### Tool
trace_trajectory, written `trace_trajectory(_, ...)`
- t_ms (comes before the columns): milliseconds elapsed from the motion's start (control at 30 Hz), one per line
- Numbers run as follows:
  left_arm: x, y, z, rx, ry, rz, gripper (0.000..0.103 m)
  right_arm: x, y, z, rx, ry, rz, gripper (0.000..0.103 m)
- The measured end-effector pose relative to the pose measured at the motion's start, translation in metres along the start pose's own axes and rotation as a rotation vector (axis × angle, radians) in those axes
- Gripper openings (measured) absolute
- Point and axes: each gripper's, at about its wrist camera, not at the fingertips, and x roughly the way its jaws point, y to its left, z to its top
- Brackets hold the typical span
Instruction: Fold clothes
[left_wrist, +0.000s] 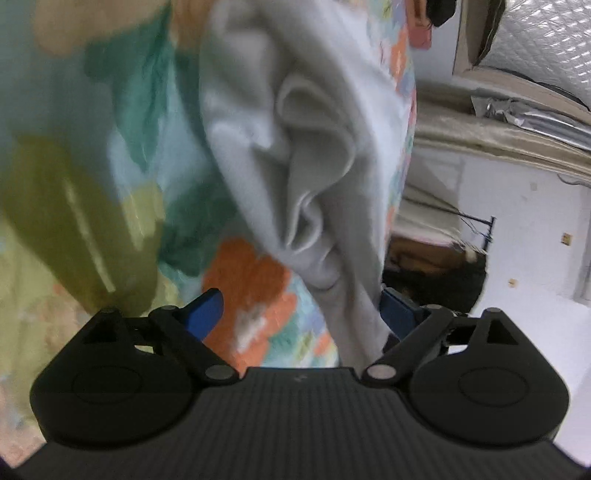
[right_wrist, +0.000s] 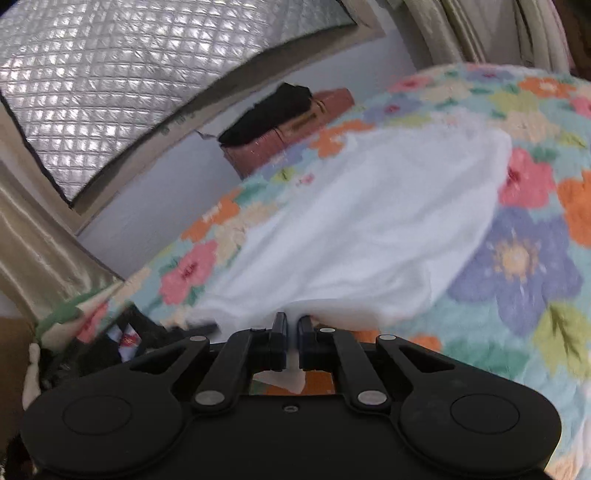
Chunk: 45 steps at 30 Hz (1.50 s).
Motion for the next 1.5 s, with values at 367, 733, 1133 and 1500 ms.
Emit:
trace_trajectory(367, 0.006, -0.014, 0.040, 0.050, -0.135, -0.009, 0.026, -0.007, -0.006, -0.007, 0.013, 0.022, -0.033, 0.008)
trace_trajectory(733, -0.001, -0.046, 0.037, 0.284, -0.160, 0.156, 0.023, -0.008, -0.032, -0.025, 0.138, 0.037, 0.051, 0.013)
trace_trajectory(1133, -0.004, -0.059, 0.028, 0.558, -0.148, 0.393, 0.026, 0.018, -0.053, -0.060, 0.290, 0.138, 0.045, 0.014)
trace_trajectory(1500, 0.005, -0.061, 0.033, 0.596, -0.067, 0.353, 0.071, 0.027, -0.057, -0.070, 0.338, 0.156, 0.019, 0.020)
